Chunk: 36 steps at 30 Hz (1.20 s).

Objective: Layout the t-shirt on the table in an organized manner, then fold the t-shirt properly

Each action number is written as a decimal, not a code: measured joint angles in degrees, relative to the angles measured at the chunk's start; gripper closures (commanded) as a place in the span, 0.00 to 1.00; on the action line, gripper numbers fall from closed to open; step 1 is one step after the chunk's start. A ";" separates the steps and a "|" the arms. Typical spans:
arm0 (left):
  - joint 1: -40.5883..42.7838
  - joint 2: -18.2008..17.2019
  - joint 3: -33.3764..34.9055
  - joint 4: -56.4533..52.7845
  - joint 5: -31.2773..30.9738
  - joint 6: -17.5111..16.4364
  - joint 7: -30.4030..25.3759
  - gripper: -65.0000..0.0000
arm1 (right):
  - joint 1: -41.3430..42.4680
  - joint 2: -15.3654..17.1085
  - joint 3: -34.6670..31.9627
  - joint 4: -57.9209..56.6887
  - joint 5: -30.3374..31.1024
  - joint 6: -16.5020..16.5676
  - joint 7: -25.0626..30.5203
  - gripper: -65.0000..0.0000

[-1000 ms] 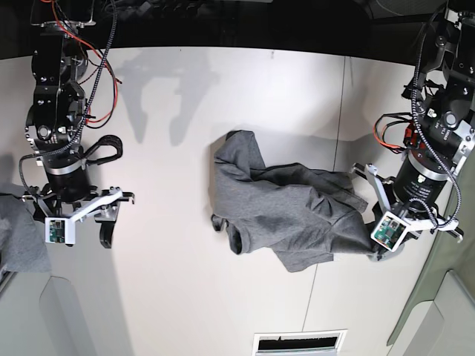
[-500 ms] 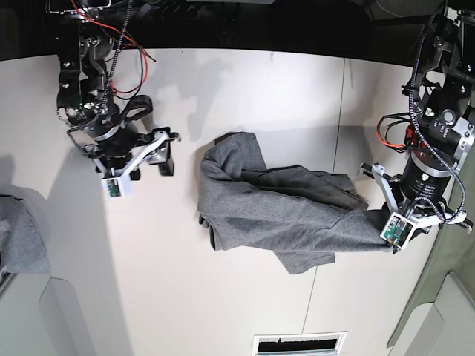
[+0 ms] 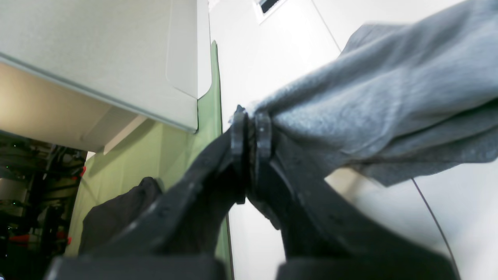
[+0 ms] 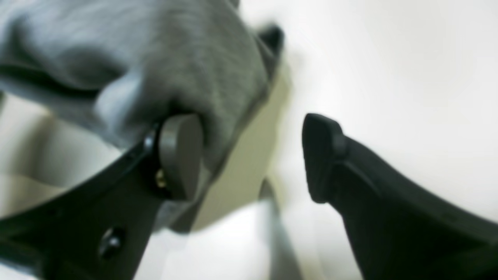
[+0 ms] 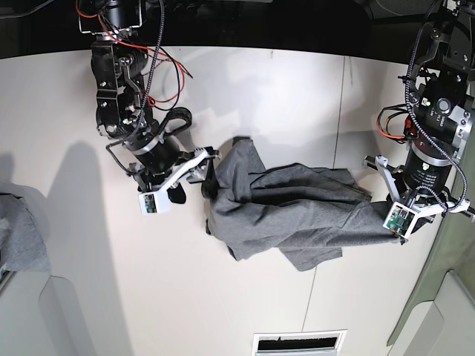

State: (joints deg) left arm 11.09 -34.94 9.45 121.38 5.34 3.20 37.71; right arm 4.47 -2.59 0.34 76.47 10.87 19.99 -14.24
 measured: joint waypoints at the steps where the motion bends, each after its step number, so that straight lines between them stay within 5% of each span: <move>1: 0.02 0.02 0.00 0.00 -0.02 0.00 -0.02 1.00 | 0.61 -0.61 -0.02 -0.26 -0.66 0.11 0.04 0.39; 4: 0.00 0.00 0.02 0.00 0.00 0.00 -0.02 1.00 | 2.54 -1.97 -0.04 -4.00 -1.77 0.13 -0.35 0.42; 10: 0.00 0.00 0.02 0.00 0.00 0.00 -0.04 1.00 | 7.10 -2.84 -0.79 -16.33 -4.79 0.44 2.71 1.00; 15: 0.02 0.00 0.00 0.00 1.55 0.02 -0.04 1.00 | 7.30 -2.78 -0.72 -17.99 -10.36 0.63 12.00 1.00; 23: -0.17 -3.52 -11.56 0.00 0.00 1.88 -3.67 1.00 | 7.45 -1.22 1.09 -1.62 -14.36 1.84 12.39 1.00; 30: -0.02 -8.63 -25.31 0.26 -4.26 2.78 -2.99 1.00 | 7.45 4.33 1.31 13.75 -13.62 1.40 3.34 1.00; 36: -0.15 -9.81 -28.72 5.66 -9.84 2.56 -2.60 1.00 | 7.39 6.03 1.25 21.27 -10.25 1.44 -2.14 1.00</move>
State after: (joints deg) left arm 10.94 -44.75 -19.27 127.04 -4.49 5.76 35.11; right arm 11.86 3.44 1.58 97.73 0.62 21.43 -16.38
